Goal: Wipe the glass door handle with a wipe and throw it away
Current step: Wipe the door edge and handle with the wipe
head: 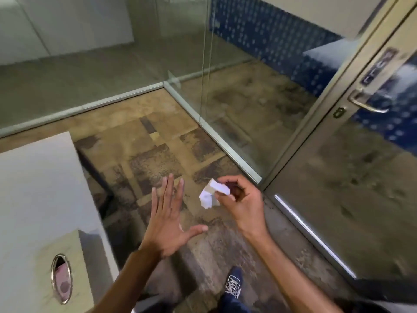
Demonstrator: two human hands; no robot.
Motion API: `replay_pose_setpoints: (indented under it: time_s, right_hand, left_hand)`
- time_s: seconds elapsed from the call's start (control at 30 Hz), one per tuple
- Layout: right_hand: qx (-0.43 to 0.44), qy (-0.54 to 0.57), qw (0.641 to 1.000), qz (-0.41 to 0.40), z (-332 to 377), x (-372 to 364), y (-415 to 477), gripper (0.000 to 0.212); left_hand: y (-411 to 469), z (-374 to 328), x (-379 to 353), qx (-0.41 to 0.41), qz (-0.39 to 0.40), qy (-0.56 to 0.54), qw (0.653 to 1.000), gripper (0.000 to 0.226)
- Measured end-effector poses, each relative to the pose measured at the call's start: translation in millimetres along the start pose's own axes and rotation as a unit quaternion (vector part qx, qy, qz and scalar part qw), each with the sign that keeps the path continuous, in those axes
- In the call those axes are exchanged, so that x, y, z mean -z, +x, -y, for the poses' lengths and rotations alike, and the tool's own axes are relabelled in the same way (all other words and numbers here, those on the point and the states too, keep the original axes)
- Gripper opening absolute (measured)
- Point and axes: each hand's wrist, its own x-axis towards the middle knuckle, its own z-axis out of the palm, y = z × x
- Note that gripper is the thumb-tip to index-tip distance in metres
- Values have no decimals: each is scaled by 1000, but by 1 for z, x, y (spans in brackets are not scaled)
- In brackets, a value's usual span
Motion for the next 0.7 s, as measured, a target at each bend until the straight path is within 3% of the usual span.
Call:
replay_pose_setpoints:
  time_s: [0.17, 0.4, 0.7]
  right_hand:
    - [20, 9, 998, -63, 12, 84, 28, 28]
    - [25, 25, 989, -143, 23, 190, 62, 24]
    - [34, -26, 964, -264, 28, 282, 98, 26]
  left_hand:
    - [67, -68, -15, -66, -26, 8, 997, 125]
    - [158, -156, -40, -148, -56, -10, 987, 97]
    - [249, -231, -64, -218, -51, -13, 974, 89]
